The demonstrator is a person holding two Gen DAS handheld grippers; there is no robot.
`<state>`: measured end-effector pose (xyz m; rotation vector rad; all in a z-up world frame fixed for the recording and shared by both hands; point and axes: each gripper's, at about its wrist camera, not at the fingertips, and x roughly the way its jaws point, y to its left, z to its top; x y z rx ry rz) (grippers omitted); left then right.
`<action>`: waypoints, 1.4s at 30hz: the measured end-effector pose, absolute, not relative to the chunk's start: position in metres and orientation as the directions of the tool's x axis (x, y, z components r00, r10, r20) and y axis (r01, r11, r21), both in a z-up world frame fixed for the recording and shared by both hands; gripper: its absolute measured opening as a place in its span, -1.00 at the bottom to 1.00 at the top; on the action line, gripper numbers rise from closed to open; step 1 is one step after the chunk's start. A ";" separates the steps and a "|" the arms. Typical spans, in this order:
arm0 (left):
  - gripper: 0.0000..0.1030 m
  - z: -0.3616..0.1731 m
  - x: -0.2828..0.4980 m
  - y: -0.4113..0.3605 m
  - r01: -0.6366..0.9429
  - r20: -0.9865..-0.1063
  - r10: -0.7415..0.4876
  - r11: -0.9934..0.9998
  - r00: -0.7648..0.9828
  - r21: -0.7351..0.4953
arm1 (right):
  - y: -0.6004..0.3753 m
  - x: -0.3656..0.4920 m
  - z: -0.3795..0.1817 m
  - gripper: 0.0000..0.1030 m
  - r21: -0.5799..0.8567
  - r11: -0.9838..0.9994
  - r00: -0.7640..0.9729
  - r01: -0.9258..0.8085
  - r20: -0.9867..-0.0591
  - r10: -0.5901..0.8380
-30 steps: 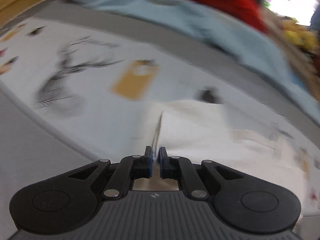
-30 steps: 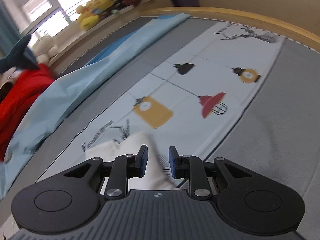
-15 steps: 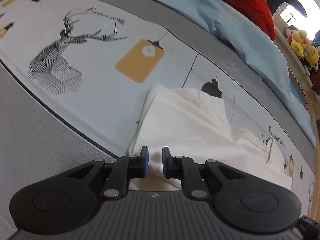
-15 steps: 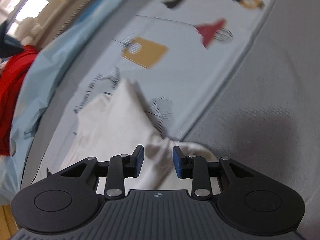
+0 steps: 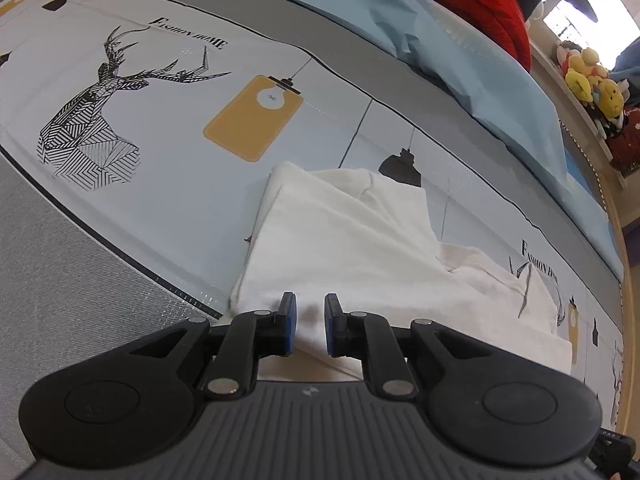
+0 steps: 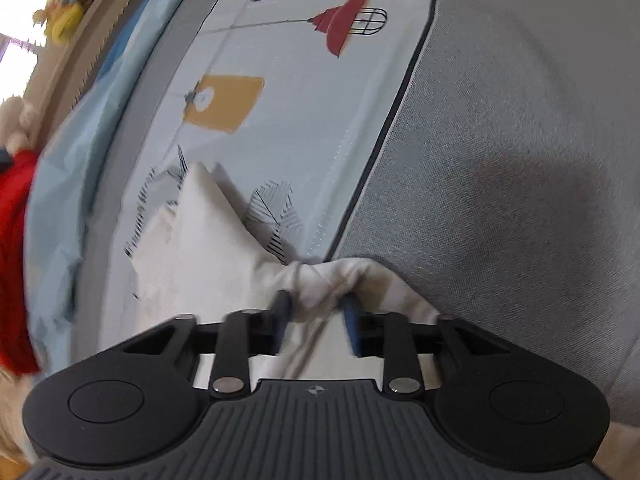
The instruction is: Fold small clothes
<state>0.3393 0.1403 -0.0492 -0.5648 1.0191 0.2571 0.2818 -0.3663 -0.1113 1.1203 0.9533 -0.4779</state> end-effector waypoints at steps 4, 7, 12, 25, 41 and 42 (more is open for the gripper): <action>-0.73 -0.050 0.340 0.138 -0.437 -0.858 -0.072 0.836 0.509 -0.330 | -0.380 0.268 -0.106 -1.00 0.546 0.311 0.555 0.778 -0.829 0.067; -0.73 -0.052 0.341 0.135 -0.424 -0.860 -0.090 0.841 0.502 -0.335 | -0.391 0.259 -0.102 -1.00 0.473 0.288 0.509 0.833 -0.859 -0.061; -0.73 -0.055 0.342 0.135 -0.422 -0.863 -0.096 0.842 0.496 -0.336 | -0.370 0.280 -0.084 -0.94 0.575 0.444 0.631 0.687 -0.775 0.029; -0.50 -0.065 0.345 0.141 -0.436 -0.875 -0.122 0.829 0.469 -0.350 | -0.350 0.304 -0.086 -0.84 0.505 0.601 0.605 0.619 -0.795 0.046; -0.03 0.054 0.237 0.111 -0.210 -0.731 -0.012 0.955 0.682 -0.212 | -0.380 0.198 0.062 -0.55 0.467 0.784 0.822 0.410 -0.561 -0.096; 0.01 0.061 0.218 0.109 -0.177 -0.716 -0.018 0.964 0.698 -0.198 | -0.381 0.184 0.071 -0.44 0.446 0.809 0.831 0.384 -0.549 -0.093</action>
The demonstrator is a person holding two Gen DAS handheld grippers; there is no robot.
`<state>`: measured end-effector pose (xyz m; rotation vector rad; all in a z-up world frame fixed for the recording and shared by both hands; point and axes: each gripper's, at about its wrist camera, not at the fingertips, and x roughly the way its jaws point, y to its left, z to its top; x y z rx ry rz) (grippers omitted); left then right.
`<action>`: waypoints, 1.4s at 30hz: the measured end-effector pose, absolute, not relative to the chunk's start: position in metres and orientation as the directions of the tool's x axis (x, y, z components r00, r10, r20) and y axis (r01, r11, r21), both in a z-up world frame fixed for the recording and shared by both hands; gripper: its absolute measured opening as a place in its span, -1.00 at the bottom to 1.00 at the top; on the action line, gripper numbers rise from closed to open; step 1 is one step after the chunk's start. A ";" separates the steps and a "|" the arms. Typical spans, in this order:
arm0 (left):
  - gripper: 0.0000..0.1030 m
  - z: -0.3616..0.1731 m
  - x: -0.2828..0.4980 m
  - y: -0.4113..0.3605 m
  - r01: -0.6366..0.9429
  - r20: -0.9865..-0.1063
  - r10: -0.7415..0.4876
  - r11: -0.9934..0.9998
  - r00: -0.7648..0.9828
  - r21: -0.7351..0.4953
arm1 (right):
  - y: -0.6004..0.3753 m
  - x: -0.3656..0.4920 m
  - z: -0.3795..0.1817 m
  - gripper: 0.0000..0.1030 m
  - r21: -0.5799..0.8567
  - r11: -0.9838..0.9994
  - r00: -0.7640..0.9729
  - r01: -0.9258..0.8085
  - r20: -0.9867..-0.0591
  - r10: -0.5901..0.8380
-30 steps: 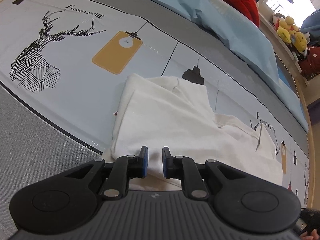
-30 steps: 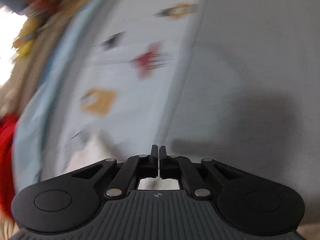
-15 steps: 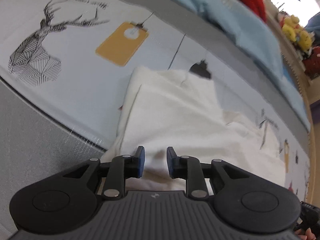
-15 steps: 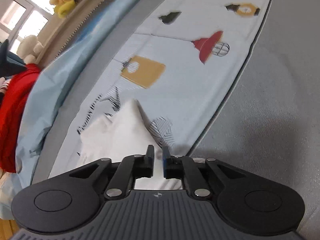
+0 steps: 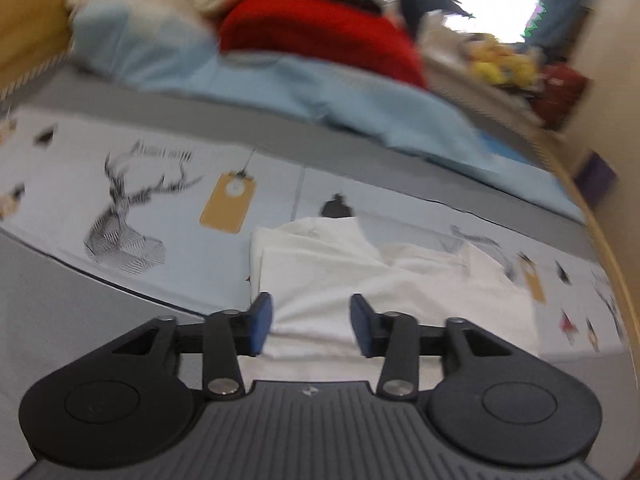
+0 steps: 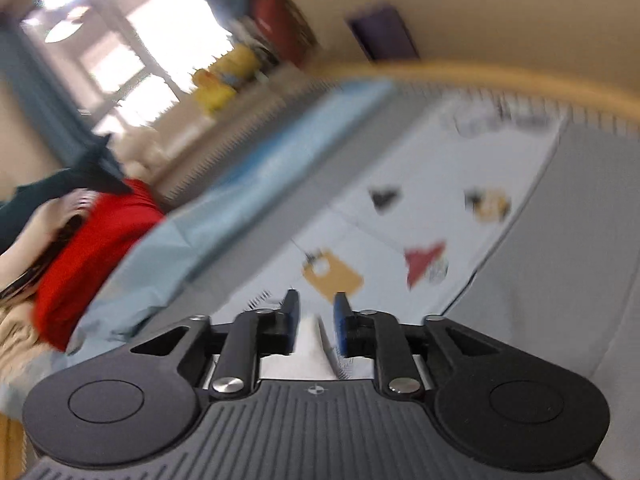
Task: Fold small clothes
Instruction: 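Grasp the folded shirt's side edge with the left gripper while the right gripper grasps beside it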
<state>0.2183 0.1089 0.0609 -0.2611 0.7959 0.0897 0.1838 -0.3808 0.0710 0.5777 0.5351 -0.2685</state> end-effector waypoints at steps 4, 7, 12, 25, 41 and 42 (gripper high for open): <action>0.15 0.068 0.138 0.101 -0.058 -0.677 -0.010 0.995 0.736 -0.077 | -0.380 0.113 0.076 -0.33 0.341 0.904 0.831 0.260 -0.556 -0.029; 0.15 0.048 0.087 0.104 -0.064 -0.673 0.018 0.997 0.739 -0.044 | -0.369 0.063 0.053 -0.29 0.281 0.942 0.791 0.186 -0.611 0.026; 0.14 0.011 0.042 0.113 -0.128 -0.726 -0.015 0.982 0.688 -0.141 | -0.370 0.015 0.017 -0.29 0.234 0.941 0.716 0.245 -0.698 -0.012; 0.04 -0.059 0.031 0.134 -0.273 -0.883 -0.098 0.930 0.459 -0.245 | -0.377 -0.006 -0.071 -0.30 0.201 0.889 0.499 0.411 -0.866 -0.035; -0.46 -0.096 0.035 0.135 -0.270 -0.939 -0.094 0.944 0.332 -0.190 | -0.373 0.007 -0.096 -0.30 0.144 0.910 0.421 0.389 -0.906 -0.037; -0.47 -0.097 0.035 0.134 -0.262 -0.939 -0.095 0.947 0.330 -0.188 | -0.372 0.008 -0.097 -0.29 0.138 0.913 0.420 0.383 -0.907 -0.038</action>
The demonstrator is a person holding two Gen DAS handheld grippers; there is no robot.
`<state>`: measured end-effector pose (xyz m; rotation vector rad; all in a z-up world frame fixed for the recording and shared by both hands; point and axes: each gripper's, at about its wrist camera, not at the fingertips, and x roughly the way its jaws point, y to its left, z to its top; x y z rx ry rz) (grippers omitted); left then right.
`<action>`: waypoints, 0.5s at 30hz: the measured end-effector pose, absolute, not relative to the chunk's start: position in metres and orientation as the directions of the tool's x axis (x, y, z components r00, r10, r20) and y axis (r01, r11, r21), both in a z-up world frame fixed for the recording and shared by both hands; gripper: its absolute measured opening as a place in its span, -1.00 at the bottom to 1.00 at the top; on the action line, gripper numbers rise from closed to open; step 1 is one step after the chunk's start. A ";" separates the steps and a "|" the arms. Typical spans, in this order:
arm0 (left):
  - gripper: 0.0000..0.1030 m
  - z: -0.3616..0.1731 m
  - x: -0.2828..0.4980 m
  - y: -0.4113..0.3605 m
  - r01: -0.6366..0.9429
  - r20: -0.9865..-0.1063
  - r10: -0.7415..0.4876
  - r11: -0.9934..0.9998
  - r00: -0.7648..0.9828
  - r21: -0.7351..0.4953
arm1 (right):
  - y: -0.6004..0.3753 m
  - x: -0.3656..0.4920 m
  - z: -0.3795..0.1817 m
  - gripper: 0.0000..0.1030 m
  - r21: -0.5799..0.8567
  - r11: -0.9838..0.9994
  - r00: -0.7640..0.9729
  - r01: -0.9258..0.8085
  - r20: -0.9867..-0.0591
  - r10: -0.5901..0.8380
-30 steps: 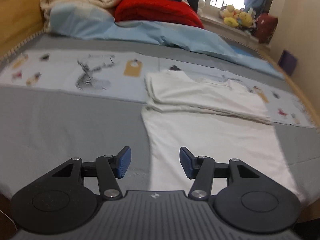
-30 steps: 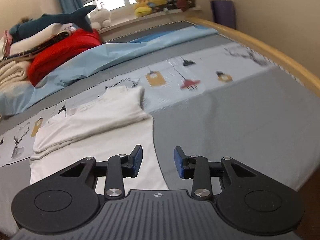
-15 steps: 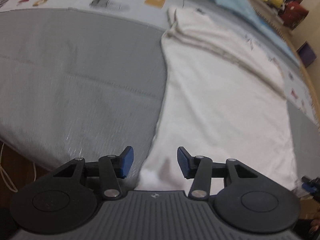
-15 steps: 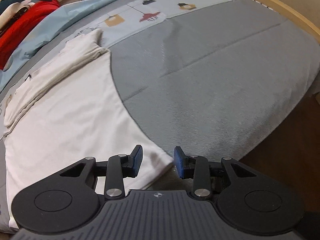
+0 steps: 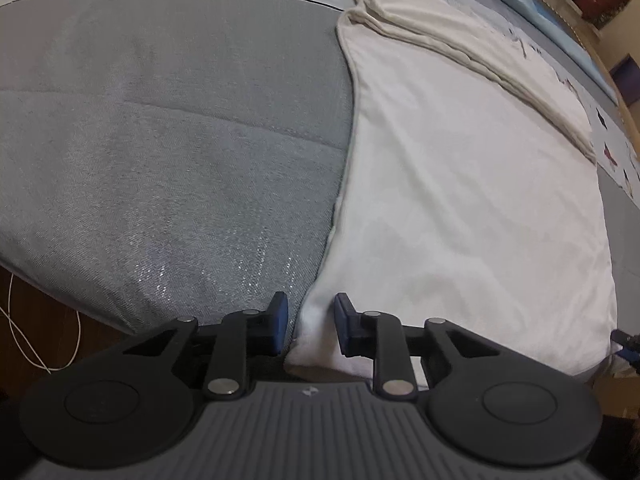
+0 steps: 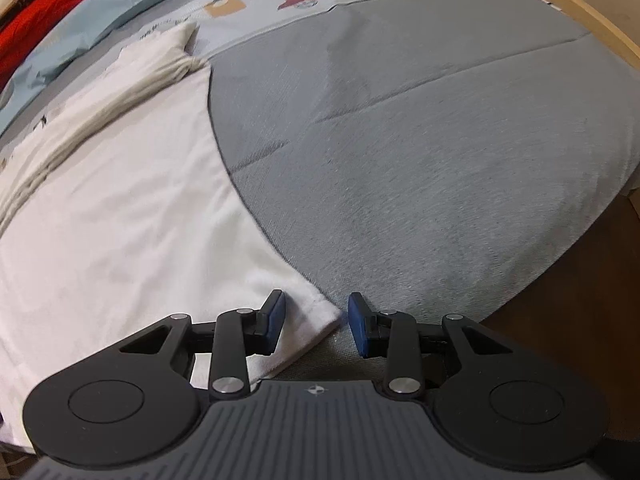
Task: Fold small clothes
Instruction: 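Grasp the folded shirt's side edge with the left gripper while the right gripper grasps beside it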
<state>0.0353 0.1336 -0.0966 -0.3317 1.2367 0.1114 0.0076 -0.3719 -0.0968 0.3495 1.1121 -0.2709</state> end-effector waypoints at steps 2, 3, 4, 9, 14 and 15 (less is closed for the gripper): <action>-0.46 -0.097 0.036 0.131 -0.243 -0.940 -0.102 0.952 0.325 -0.187 | -0.371 0.008 -0.097 -0.29 0.139 0.918 0.422 0.371 -0.906 -0.033; -0.47 -0.098 0.036 0.129 -0.233 -0.940 -0.103 0.955 0.325 -0.185 | -0.371 0.008 -0.097 -0.32 0.143 0.919 0.424 0.367 -0.905 -0.028; -0.57 -0.098 0.036 0.127 -0.224 -0.940 -0.101 0.958 0.325 -0.180 | -0.370 0.009 -0.097 -0.44 0.144 0.920 0.425 0.365 -0.905 -0.027; -0.88 -0.088 0.028 0.131 -0.243 -0.924 -0.118 0.946 0.363 -0.217 | -0.377 0.005 -0.091 -0.86 0.196 0.906 0.447 0.374 -0.894 0.009; -0.86 -0.085 0.022 0.129 -0.235 -0.922 -0.123 0.947 0.366 -0.220 | -0.381 0.001 -0.087 -0.85 0.210 0.898 0.442 0.388 -0.897 0.018; -0.85 -0.087 0.023 0.128 -0.234 -0.928 -0.125 0.948 0.352 -0.216 | -0.380 0.002 -0.090 -0.84 0.200 0.900 0.429 0.388 -0.903 0.016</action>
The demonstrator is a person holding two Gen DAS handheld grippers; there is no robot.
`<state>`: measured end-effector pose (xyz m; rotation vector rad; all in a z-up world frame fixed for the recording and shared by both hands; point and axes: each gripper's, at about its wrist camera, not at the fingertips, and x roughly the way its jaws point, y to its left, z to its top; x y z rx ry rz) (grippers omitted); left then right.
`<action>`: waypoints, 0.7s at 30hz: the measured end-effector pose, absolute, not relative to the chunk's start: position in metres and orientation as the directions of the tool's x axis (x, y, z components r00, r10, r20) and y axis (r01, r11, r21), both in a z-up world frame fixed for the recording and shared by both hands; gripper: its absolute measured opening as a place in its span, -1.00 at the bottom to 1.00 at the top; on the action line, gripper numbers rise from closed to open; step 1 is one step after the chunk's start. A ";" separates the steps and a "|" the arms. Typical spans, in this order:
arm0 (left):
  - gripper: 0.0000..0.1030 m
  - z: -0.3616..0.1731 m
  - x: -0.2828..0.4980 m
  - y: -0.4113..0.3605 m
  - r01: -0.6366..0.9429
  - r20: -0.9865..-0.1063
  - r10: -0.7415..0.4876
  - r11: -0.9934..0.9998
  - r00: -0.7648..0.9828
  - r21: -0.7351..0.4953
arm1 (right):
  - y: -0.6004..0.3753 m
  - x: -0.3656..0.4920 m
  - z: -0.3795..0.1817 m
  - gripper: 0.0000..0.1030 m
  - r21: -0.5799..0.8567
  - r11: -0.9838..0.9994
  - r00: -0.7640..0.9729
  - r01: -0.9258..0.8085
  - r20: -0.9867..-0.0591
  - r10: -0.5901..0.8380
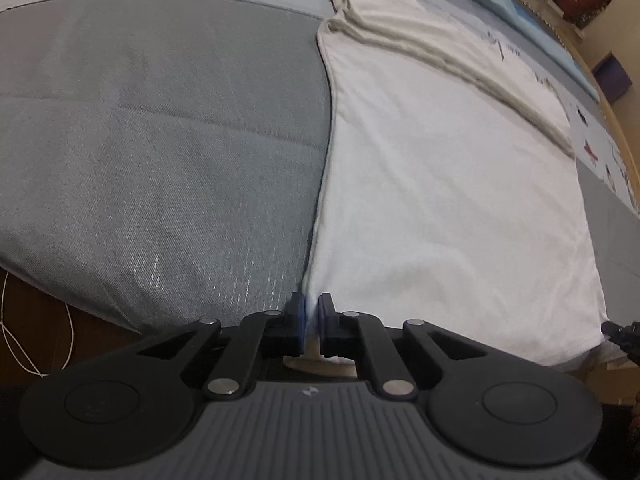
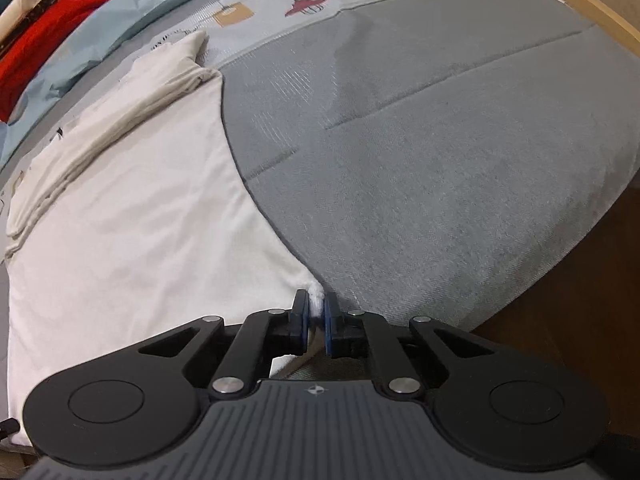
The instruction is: Fold small clothes
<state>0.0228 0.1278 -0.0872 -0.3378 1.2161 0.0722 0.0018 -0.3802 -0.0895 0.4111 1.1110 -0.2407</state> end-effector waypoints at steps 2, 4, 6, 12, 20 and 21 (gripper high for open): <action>-0.78 -0.091 0.024 0.127 -0.239 -0.937 -0.109 0.951 0.332 -0.195 | -0.378 0.004 -0.094 -0.81 0.180 0.904 0.409 0.388 -0.913 0.006; -0.73 -0.093 0.025 0.125 -0.236 -0.944 -0.102 0.955 0.315 -0.182 | -0.376 0.006 -0.095 -0.81 0.164 0.909 0.404 0.383 -0.915 -0.005; -0.73 -0.096 0.025 0.123 -0.228 -0.947 -0.094 0.959 0.309 -0.169 | -0.375 0.006 -0.096 -0.81 0.153 0.913 0.400 0.378 -0.916 -0.012; -0.75 -0.100 0.027 0.121 -0.216 -0.948 -0.086 0.964 0.306 -0.158 | -0.370 0.007 -0.097 -0.78 0.127 0.928 0.396 0.351 -0.918 -0.024; -0.88 -0.091 0.023 0.115 -0.189 -0.934 -0.067 0.972 0.350 -0.141 | -0.371 0.005 -0.089 -0.87 0.159 0.924 0.433 0.347 -0.901 -0.008; -0.88 -0.088 0.021 0.114 -0.182 -0.929 -0.065 0.973 0.366 -0.140 | -0.372 0.003 -0.085 -0.87 0.172 0.921 0.449 0.348 -0.894 -0.002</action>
